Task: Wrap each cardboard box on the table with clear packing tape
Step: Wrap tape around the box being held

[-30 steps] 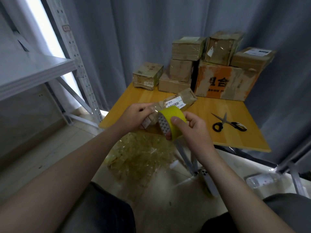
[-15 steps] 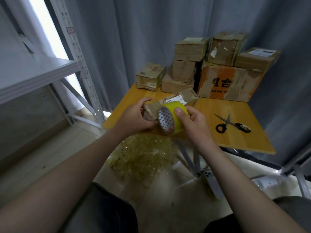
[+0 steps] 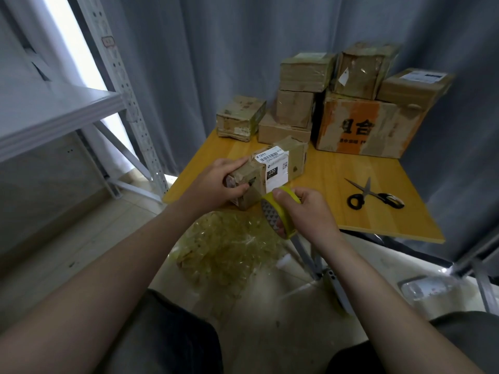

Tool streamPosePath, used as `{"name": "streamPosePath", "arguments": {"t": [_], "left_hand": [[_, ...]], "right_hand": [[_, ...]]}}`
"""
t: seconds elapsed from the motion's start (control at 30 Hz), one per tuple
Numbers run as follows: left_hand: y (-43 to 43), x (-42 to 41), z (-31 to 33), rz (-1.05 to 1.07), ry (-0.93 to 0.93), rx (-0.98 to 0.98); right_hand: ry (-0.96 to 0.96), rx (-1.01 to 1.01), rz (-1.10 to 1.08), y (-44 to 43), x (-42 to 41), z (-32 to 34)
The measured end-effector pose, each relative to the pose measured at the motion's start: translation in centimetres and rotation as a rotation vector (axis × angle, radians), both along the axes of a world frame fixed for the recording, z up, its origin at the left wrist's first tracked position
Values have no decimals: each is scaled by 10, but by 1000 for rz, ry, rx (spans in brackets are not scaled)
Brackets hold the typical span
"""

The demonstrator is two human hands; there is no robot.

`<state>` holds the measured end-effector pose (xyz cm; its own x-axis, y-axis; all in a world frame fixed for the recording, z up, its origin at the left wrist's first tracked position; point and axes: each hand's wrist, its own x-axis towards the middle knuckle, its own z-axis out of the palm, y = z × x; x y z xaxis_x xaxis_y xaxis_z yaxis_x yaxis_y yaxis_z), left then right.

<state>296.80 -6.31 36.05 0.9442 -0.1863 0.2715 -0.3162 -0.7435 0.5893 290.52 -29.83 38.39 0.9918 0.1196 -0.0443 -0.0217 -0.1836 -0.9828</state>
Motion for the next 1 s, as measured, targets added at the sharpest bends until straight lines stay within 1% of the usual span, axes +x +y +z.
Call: {"name": "streamPosePath", "arguments": {"t": [0.1,0.2,0.4,0.57,0.63,0.77,0.87,0.93,1.0], "left_hand": [[-1,0,-3,-29,-60,48],[-2,-2,-5,-104,-138,91],[-1,-1,-3,-157,-147,49],[-4,-2,-2,-150,-146,-108],[-5,-3,-2,-127,-158,-143],[-6,-6,-3,-101,-142,-294],[-9,-8,-2,-89,-150,-335],[-14,-9,1,-63,-114,-376],[-19,-12,4,-17,-24,-461]], "right_hand": [[27,-55,9,0,4,-1],[68,-102,12,-2,4,-3],[107,-108,30,-1,-2,-1],[153,67,63,-4,-11,4],[138,83,72,-8,-13,0],[88,118,73,-12,-18,-7],[36,153,80,-13,-19,-7],[-10,179,88,-15,-19,-8],[-47,213,79,-16,-20,-8]]}}
